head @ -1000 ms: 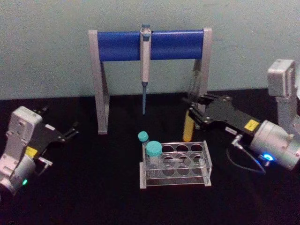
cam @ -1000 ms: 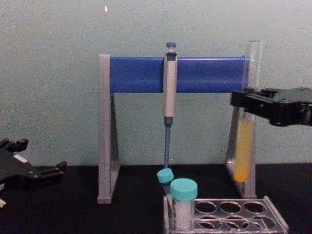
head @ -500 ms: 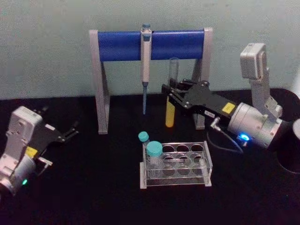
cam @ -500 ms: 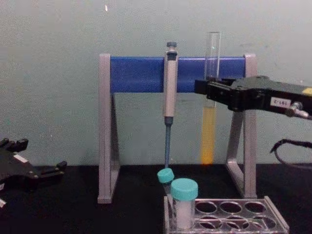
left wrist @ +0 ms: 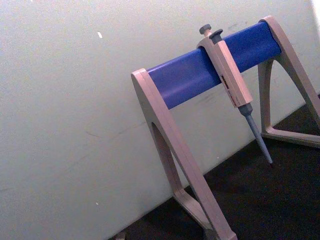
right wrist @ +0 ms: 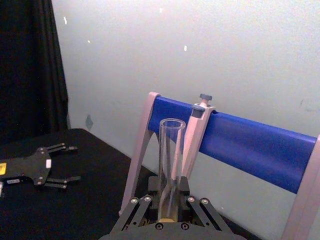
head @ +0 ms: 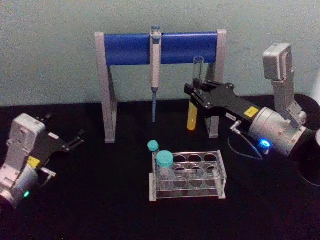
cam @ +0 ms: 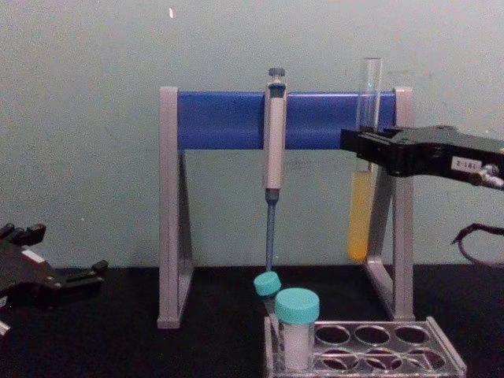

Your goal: Pick up the test tube from the test tube rack, shake it, then place it back into the test tube rack.

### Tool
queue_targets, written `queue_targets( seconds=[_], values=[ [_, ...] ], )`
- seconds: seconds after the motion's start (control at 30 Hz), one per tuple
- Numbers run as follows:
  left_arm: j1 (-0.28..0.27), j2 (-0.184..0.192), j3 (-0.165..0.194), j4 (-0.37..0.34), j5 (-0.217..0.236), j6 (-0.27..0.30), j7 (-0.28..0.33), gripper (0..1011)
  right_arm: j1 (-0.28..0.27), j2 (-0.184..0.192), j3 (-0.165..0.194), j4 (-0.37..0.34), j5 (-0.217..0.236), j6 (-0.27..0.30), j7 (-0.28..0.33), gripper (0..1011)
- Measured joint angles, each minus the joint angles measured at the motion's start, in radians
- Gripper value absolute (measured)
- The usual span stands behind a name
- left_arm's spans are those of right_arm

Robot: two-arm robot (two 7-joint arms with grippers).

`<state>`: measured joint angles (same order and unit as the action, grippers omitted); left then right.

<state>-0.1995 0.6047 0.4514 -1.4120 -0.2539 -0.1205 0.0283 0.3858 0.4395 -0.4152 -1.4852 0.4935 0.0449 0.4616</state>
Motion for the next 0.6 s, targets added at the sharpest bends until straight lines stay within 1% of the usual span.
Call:
queue_targets(
  seconds=[0.33, 0.47, 0.6],
  values=[
    [0.0, 0.0, 0.0, 0.0, 0.0, 0.0, 0.0, 1010, -0.017, 0.001, 0.019, -0.013, -0.004, 0.005, -0.013, 235],
    [0.0, 0.0, 0.0, 0.0, 0.0, 0.0, 0.0, 1010, -0.034, 0.012, 0.034, -0.03, -0.008, 0.01, -0.028, 235],
    [0.0, 0.0, 0.0, 0.0, 0.0, 0.0, 0.0, 1009, -0.069, 0.032, 0.056, -0.067, -0.01, 0.023, -0.048, 235]
  ],
)
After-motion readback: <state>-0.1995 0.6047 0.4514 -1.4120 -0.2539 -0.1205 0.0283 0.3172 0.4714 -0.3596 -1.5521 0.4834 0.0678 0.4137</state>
